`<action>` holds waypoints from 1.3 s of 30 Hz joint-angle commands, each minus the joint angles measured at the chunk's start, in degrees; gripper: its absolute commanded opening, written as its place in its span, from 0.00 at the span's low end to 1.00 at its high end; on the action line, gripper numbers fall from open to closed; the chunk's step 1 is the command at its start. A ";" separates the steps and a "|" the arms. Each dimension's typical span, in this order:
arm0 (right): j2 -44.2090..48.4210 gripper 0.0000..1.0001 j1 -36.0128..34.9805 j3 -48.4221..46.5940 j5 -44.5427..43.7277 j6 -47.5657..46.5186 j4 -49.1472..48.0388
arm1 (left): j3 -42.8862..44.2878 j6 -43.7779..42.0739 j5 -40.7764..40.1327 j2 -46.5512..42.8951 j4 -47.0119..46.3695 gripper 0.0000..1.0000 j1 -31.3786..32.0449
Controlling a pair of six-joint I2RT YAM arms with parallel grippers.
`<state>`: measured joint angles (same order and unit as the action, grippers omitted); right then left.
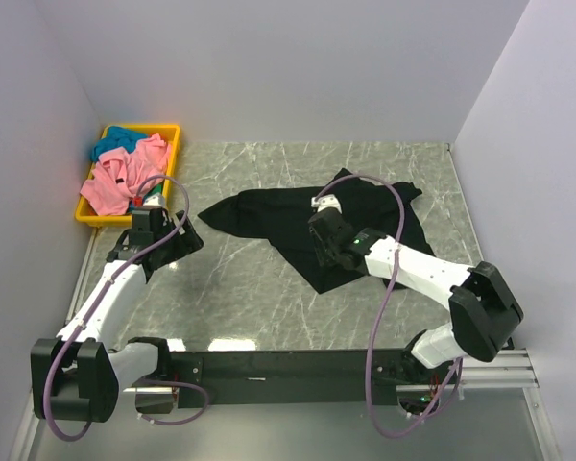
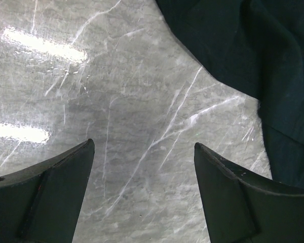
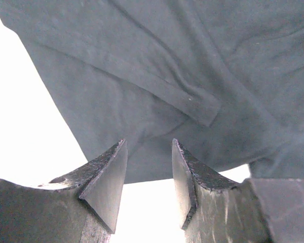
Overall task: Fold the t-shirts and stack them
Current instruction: Flatten the tshirt out
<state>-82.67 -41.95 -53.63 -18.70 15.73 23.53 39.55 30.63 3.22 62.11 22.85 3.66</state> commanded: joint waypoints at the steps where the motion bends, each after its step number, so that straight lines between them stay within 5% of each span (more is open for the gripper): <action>1: -1.52 0.48 -0.50 -1.74 -6.52 -6.14 2.13 | 0.00 -1.28 0.99 -0.32 -2.11 0.86 -0.15; 18: -13.30 0.50 -0.58 -9.21 -2.92 -21.52 -2.00 | 0.18 -1.89 1.17 0.21 -1.93 0.86 -0.06; 39: -23.67 0.49 -0.59 -12.20 -3.54 -25.57 -2.87 | 0.00 -2.33 1.26 -0.14 -1.93 0.86 -0.06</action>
<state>-104.57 -42.61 -63.46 -21.37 -8.80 22.39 39.55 29.32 3.66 62.11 22.74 3.66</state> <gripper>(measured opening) 0.490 0.863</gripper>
